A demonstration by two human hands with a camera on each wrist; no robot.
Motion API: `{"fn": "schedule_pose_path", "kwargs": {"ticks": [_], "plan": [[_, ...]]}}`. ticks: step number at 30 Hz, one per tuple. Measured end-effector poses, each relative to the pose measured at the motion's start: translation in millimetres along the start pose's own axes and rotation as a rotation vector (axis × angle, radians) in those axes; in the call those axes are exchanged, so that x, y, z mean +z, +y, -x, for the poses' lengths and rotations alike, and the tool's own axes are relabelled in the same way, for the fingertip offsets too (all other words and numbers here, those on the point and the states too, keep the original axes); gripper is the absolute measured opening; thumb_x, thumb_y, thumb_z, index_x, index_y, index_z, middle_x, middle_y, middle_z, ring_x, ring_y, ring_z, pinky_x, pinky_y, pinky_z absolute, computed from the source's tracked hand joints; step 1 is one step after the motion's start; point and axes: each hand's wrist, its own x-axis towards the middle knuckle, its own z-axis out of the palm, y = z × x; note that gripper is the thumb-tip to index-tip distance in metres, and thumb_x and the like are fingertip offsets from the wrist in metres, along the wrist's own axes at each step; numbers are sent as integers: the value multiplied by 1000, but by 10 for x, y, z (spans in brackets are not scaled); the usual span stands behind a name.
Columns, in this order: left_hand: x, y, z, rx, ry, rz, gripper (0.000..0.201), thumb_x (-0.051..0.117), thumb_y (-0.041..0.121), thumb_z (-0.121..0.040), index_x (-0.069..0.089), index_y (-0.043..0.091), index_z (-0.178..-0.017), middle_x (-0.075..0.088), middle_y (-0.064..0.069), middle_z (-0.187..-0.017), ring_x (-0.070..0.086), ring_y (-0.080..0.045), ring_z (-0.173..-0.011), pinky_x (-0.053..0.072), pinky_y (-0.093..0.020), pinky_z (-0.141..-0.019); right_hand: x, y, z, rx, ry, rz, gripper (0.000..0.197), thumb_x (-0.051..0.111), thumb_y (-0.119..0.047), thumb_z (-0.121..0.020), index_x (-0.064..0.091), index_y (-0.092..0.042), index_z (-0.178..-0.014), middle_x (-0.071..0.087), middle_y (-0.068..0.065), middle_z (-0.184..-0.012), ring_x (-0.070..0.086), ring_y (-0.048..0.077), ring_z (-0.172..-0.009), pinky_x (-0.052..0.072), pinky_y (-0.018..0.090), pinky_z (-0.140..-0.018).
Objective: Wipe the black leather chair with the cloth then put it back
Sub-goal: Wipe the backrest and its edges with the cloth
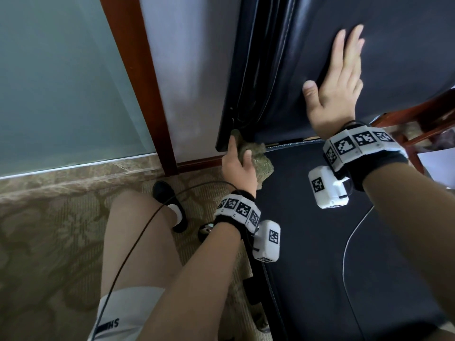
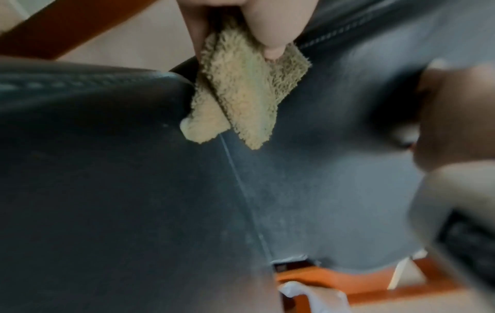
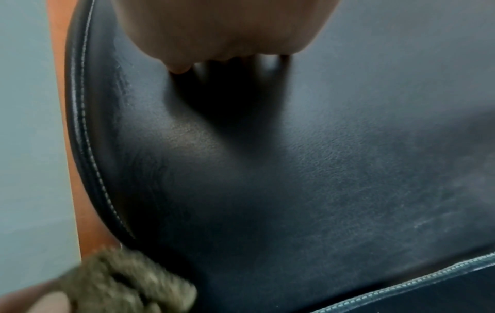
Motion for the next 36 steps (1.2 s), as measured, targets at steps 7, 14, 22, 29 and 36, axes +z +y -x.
{"fn": "schedule_pose_path", "kwargs": {"ticks": [7, 14, 22, 29, 36], "plan": [[-102, 519, 128, 308, 164, 248, 53, 56, 13, -88, 40, 6, -139, 42, 10, -127, 37, 8, -115, 26, -1, -96, 14, 29, 12, -6, -8, -10, 70, 32, -43, -95, 11, 1, -146, 5, 29, -151, 6, 40, -141, 15, 54, -107], [-47, 504, 15, 340, 35, 120, 52, 53, 10, -91, 37, 3, -140, 50, -16, -133, 44, -28, -124, 27, -17, -102, -18, 46, -8, -3, -39, -1, 69, 36, -40, -96, 9, -3, -147, 2, 25, -153, 3, 37, -142, 14, 53, -108], [-211, 571, -89, 344, 33, 118, 45, 52, 4, -87, 49, 0, -132, 54, -16, -131, 48, -23, -123, 34, -20, -104, -54, 16, -15, 12, -50, 20, 68, 38, -38, -95, 9, -5, -148, 1, 22, -154, 3, 35, -143, 14, 53, -108], [-355, 1331, -206, 623, 60, 198, 42, 51, 3, -85, 54, -2, -127, 58, -17, -126, 53, -23, -118, 33, -7, -98, -128, 7, 2, 14, -86, 21, 68, 36, -39, -94, 6, -10, -148, -1, 16, -156, 0, 32, -143, 13, 51, -109], [-401, 1291, -224, 602, 30, 148, 41, 52, 6, -83, 57, 0, -124, 63, -14, -119, 58, -22, -109, 40, -16, -95, -149, 1, -5, 27, -112, 16, 70, 35, -40, -91, 6, -13, -148, -3, 13, -156, -1, 31, -144, 12, 51, -110]]}}
